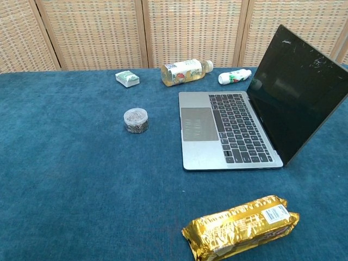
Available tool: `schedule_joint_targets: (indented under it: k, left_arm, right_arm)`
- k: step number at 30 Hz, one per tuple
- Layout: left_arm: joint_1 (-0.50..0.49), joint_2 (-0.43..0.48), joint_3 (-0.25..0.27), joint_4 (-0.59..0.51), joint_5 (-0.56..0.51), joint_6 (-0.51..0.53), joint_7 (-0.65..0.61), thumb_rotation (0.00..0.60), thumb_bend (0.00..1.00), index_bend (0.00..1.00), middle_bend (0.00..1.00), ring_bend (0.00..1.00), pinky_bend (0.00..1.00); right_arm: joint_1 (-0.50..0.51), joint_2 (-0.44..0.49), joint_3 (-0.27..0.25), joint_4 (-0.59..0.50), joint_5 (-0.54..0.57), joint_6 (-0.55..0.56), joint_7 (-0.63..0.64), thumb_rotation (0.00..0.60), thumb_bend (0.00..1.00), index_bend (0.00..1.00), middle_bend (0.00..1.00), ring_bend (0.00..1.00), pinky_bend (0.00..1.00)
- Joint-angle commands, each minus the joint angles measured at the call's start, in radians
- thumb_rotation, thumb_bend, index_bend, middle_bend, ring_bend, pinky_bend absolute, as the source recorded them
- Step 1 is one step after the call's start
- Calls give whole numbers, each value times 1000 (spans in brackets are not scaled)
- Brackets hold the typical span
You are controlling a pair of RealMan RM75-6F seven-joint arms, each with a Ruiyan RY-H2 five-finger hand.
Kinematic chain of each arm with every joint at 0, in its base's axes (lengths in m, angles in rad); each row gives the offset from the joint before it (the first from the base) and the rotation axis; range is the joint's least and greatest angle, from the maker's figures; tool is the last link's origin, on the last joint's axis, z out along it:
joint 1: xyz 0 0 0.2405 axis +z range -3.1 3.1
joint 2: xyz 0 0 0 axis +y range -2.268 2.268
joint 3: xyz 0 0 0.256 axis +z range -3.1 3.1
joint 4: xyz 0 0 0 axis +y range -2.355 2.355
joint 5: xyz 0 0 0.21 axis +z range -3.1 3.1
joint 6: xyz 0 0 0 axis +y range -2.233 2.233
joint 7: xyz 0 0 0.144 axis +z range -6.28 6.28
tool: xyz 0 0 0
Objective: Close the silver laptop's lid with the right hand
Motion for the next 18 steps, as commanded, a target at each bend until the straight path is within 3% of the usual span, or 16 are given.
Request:
schedule_joint_targets:
  k: [1, 18]
  left_arm:
    - [1, 1, 1, -1, 3, 4, -1, 600, 2, 0, 0, 0, 0]
    - [6, 4, 0, -4, 12, 20, -3, 600, 4, 0, 0, 0, 0]
  right_arm:
    - [-1, 2, 0, -2, -4, 0, 3, 600, 1000, 228, 213, 150, 169]
    - [53, 6, 51, -30, 41, -64, -13, 600, 1000, 228, 211, 150, 169]
